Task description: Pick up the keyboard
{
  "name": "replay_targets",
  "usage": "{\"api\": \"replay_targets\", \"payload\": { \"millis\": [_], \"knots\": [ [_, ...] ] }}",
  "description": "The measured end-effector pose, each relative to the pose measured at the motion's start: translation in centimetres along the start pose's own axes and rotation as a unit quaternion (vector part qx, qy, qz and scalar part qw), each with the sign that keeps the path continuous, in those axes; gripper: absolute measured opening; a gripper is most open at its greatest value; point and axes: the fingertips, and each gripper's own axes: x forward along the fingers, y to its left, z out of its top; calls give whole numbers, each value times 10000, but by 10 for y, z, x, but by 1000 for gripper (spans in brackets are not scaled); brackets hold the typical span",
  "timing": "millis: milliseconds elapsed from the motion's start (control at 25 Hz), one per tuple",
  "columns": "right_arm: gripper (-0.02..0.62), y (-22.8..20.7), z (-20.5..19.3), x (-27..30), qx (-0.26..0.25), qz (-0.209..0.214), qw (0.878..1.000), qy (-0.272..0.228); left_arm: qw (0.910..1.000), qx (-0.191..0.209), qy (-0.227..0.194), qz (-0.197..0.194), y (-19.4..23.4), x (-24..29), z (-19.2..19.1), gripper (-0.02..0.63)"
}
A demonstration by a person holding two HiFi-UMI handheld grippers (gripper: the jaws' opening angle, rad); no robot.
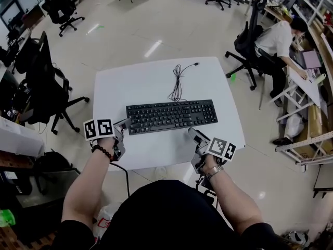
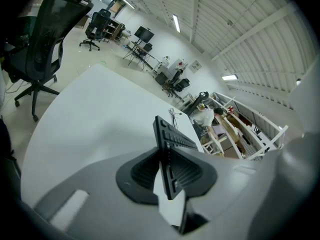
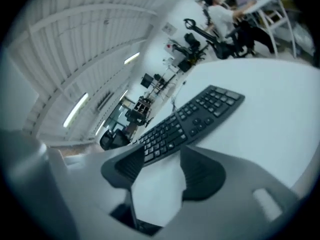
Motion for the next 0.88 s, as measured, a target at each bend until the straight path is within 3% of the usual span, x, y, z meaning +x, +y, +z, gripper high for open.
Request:
{"api": "replay_targets", "payload": {
  "millis": [120, 240, 680, 880],
  "knots": [
    [233, -25, -3, 14, 929, 147, 9954, -169, 10000, -10, 17, -5, -3, -2, 1, 75],
    [240, -37, -2, 31, 1421, 288, 9889, -323, 10000, -28, 31, -31, -5, -4, 1, 74],
    [251, -64, 25, 73, 2023, 455, 9743, -883, 10000, -16, 79, 16, -12, -5, -1, 74],
    [218, -61, 30, 83, 2053, 575, 9727, -917, 9999, -1, 99, 22, -11, -5, -3, 73]
  ]
}}
